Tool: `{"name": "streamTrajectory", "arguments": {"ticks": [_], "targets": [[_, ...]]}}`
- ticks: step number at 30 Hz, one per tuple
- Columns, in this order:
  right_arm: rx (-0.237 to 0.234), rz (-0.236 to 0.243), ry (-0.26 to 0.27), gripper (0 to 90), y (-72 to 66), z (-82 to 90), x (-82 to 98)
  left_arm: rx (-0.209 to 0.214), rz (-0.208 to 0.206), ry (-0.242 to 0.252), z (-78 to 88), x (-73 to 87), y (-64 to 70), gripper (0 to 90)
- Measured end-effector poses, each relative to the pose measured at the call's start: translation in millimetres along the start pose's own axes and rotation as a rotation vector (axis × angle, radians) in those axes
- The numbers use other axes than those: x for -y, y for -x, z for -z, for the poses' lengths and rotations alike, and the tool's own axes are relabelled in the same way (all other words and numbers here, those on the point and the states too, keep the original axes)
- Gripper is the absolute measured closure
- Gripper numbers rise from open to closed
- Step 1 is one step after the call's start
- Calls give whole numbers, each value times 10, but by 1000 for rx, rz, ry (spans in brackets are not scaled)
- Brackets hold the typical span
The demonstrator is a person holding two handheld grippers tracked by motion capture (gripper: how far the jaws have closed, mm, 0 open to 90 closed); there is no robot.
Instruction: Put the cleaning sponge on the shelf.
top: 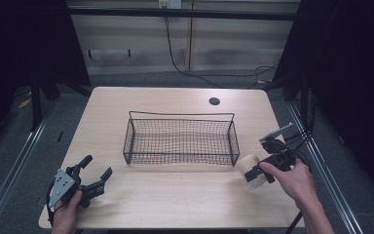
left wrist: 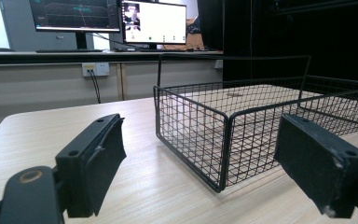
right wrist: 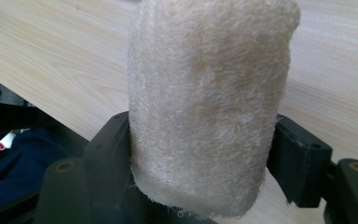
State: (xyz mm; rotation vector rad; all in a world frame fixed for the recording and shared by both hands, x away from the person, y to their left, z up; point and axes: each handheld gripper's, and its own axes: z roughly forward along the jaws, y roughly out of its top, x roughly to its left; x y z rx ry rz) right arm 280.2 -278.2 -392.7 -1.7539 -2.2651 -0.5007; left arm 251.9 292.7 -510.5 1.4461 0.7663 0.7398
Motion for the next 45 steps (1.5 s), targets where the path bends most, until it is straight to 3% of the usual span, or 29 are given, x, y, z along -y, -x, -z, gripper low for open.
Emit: {"name": "streamTrajectory", "arguments": {"ticks": [8,21,25,26,38,45], "targets": [[-15,20,14,292,-106,36,-97,0,0,0,0,0,0,156],[3,40,41,292,-243,124,-223,0,0,0,0,0,0,156],[-7,66,46,292,-315,140,-314,0,0,0,0,0,0,156],[-28,69,45,292,-328,140,-333,0,0,0,0,0,0,156],[-6,87,51,292,-501,138,-615,0,1,-1,0,0,1,156],[2,60,47,292,-511,93,-761,0,0,0,0,0,0,156]]}}
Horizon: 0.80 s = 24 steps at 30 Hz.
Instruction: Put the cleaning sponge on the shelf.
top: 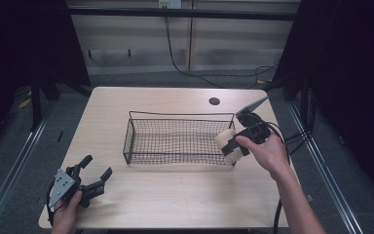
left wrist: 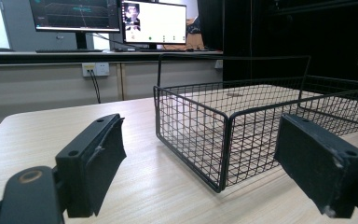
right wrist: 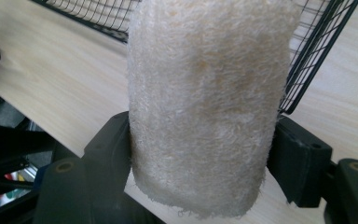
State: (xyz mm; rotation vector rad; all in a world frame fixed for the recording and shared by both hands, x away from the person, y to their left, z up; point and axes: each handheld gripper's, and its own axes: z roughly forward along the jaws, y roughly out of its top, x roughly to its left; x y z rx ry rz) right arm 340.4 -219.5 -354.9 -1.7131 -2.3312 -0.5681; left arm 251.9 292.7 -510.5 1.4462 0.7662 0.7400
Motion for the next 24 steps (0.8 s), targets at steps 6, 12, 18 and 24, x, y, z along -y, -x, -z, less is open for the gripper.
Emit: {"name": "streamTrajectory", "arguments": {"ticks": [6,12,18,24], "targets": [[23,-40,31,292,-15,-7,-59,0,1,0,0,0,0,156],[46,-99,40,292,-28,-41,-144,-1,1,0,0,0,1,156],[78,-152,31,292,-2,-134,-245,0,1,0,0,0,1,156],[96,-174,39,292,-1,-180,-280,0,1,0,0,0,0,156]]}}
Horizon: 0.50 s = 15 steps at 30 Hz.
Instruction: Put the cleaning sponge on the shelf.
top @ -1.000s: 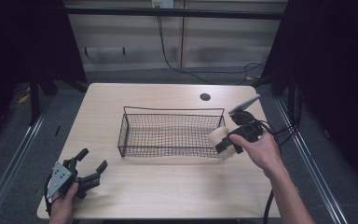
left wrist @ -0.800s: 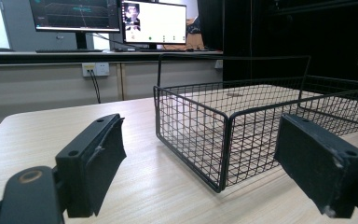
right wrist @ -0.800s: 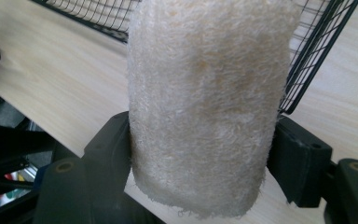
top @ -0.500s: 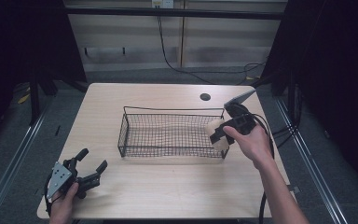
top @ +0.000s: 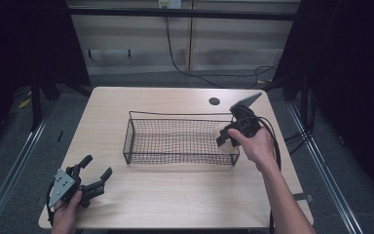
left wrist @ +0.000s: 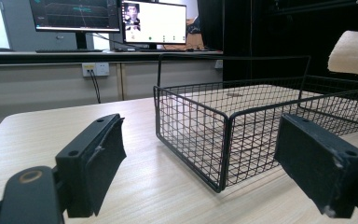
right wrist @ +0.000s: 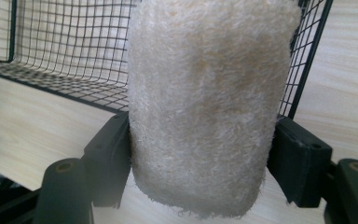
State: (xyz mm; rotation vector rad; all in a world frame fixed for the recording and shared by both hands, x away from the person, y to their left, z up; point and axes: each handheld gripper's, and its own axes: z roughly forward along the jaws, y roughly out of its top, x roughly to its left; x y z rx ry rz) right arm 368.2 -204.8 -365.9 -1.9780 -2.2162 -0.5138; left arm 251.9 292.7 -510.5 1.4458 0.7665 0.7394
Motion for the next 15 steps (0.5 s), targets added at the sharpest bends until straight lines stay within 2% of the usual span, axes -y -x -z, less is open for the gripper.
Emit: {"name": "streamTrajectory", "arguments": {"ticks": [5,14,15], "targets": [[50,-28,-1,292,-13,-53,-57,0,0,0,1,0,0,156],[71,-41,5,292,-56,-98,-135,0,0,0,1,0,0,156],[87,-56,8,292,-64,-122,-153,0,0,0,1,0,0,156]]}}
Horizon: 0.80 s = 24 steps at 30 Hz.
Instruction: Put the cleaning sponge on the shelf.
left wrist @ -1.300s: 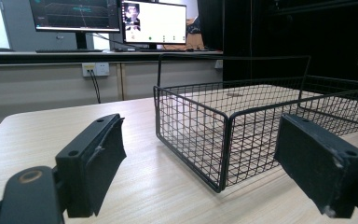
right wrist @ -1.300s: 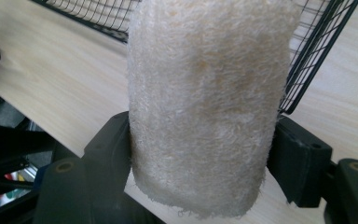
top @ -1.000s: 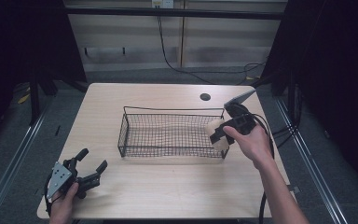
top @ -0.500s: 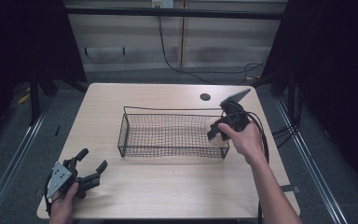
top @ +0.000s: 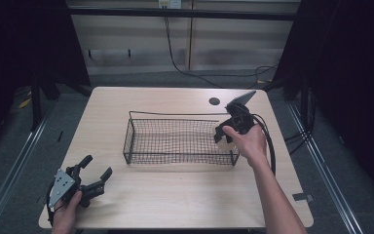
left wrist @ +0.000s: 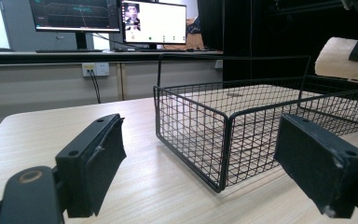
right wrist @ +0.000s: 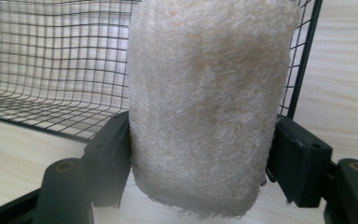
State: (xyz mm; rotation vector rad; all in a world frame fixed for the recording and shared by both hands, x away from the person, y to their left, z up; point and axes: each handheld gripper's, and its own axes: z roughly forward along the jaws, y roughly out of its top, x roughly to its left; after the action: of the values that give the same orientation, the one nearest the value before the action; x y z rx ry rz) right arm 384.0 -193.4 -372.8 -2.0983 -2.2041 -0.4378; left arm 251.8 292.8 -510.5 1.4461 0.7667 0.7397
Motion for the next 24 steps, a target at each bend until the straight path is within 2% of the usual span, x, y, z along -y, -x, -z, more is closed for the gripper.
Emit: {"name": "streamTrajectory", "arguments": {"ticks": [5,10,12,16,24], "targets": [[18,-4,-15,291,-10,-63,-15,0,0,0,0,0,0,156],[28,-31,-33,292,26,-151,-26,0,0,0,0,0,0,156],[41,-23,-37,292,33,-189,-29,0,0,0,-1,0,0,156],[42,-45,-47,291,35,-248,-37,0,0,0,-1,0,0,156],[61,-46,-77,291,35,-346,-38,1,0,0,0,0,0,156]]}}
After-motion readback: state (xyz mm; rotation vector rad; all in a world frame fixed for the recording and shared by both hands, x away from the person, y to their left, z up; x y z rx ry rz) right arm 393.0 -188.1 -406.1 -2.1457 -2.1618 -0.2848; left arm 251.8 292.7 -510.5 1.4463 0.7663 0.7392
